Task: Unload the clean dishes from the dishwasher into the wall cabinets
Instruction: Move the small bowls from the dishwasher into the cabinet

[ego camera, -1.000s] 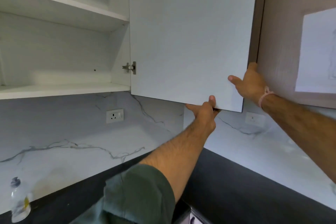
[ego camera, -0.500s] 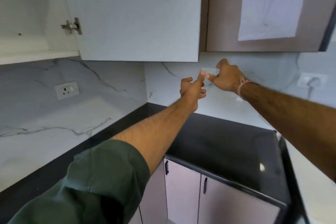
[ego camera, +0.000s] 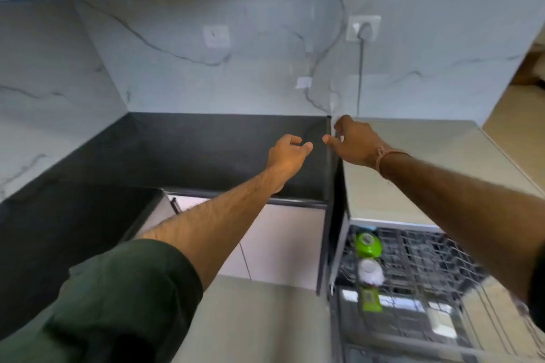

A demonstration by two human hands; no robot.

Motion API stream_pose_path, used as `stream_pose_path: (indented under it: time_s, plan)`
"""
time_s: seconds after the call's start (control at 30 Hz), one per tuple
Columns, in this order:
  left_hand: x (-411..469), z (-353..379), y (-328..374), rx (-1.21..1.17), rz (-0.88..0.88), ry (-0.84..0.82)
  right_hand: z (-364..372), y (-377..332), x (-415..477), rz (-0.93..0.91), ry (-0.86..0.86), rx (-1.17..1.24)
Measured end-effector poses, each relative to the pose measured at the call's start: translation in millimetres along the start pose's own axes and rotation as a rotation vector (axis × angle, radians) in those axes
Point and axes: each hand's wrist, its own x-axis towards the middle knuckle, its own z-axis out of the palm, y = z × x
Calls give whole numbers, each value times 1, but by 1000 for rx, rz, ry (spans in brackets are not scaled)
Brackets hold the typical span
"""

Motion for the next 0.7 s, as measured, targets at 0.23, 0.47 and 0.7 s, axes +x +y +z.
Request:
stream_pose_path:
  time_s: [0.23,0.47,0.7]
  plan:
    - [-48,166,-45,114,-136,-206,31,172,-59,104,-131,-54]
    - [-69,293,-128,266,-209,-434,86,311,-113,245,-273,-51]
    - [-74,380,-227,458,-197,-603,157,414,-157,343,-380,-62]
